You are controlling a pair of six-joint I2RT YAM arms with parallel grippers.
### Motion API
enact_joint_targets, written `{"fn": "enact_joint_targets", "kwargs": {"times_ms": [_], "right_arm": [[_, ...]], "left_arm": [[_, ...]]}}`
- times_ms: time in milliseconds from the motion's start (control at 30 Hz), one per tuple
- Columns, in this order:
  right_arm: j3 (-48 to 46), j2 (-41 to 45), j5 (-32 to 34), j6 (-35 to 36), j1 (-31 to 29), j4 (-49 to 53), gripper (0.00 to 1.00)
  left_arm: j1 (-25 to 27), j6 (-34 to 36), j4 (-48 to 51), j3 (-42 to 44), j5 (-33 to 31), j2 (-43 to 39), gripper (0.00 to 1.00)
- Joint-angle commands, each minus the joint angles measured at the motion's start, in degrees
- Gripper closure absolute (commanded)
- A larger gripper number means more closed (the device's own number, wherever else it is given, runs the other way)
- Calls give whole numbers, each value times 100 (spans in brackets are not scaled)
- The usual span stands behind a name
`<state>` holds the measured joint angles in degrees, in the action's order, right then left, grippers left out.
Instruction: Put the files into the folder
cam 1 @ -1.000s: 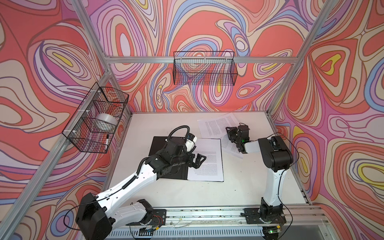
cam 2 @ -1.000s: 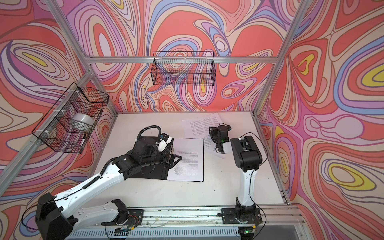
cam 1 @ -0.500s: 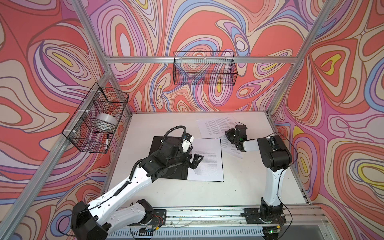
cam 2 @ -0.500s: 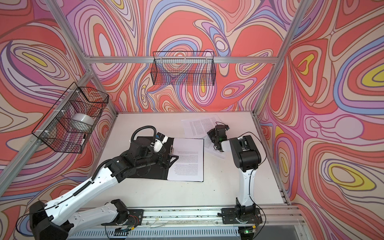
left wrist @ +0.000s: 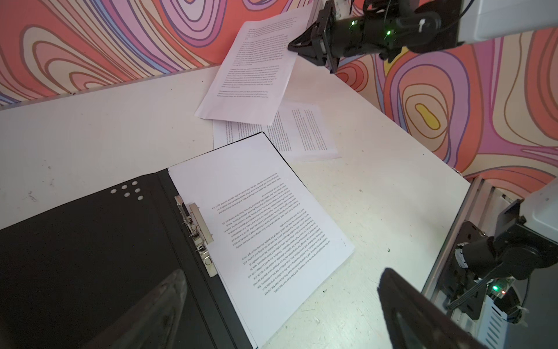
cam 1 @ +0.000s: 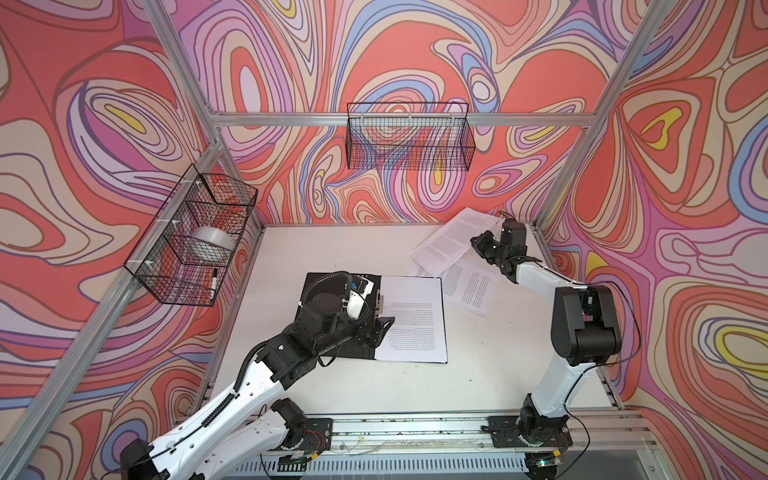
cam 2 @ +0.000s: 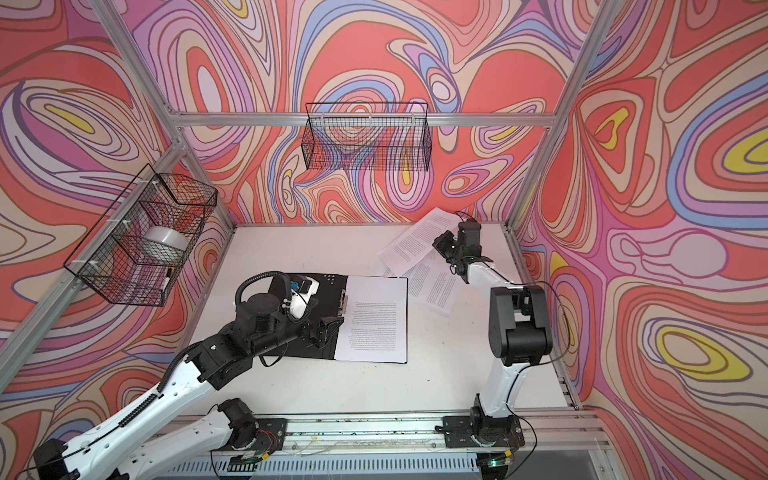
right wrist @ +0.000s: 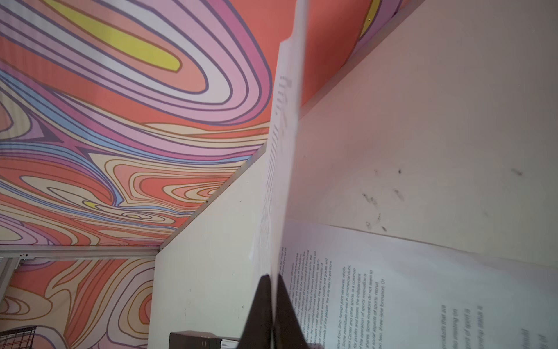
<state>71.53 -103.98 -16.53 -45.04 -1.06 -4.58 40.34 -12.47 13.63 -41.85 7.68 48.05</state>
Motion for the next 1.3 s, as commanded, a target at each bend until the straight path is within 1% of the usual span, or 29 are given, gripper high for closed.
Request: {"fn": "enact_joint_targets", "kwargs": {"times_ms": [0, 67, 133, 367, 467, 667, 767, 900, 967, 1100, 1200, 1267], "right_arm": [[371, 525, -100, 684, -17, 1224, 100], [515, 686, -169, 889, -17, 1712, 100], [564, 857, -273, 1014, -15, 2017, 100], [694, 1304, -528, 1191, -13, 2849, 100], [861, 1404, -655, 1251, -17, 3162, 100], [1183, 1476, -992, 1320, -94, 3843, 100], [1509, 1487, -819, 1386, -301, 4291, 100], [1830, 1503, -854, 1230, -573, 4527, 100], [1882, 1532, -823, 1087, -773, 4495, 100], [1854, 1494, -893, 696, -1314, 4166, 100], [1979, 1294, -1014, 511, -1669, 4017, 100], [2102, 1124, -1095, 516, -1874, 3961, 100]], "left_arm": [[-26, -102, -830, 106, -91, -26, 0], [-26, -142, -929, 51, -317, 131, 0], [-26, -96, -1003, -29, -373, 321, 0], [-26, -7, -1117, -463, 86, 909, 0], [-26, 103, -1142, -520, 102, 986, 0], [-28, 275, -1229, -122, -44, 810, 0], [-26, 346, -1133, -69, 10, 677, 0], [-27, 367, -1255, -12, 87, 571, 0], [-34, 436, -1184, -49, 173, 589, 0], [-35, 536, -994, -131, 42, 659, 0], [-33, 569, -971, -140, 2, 669, 0], [-34, 570, -975, -131, 30, 686, 0]]}}
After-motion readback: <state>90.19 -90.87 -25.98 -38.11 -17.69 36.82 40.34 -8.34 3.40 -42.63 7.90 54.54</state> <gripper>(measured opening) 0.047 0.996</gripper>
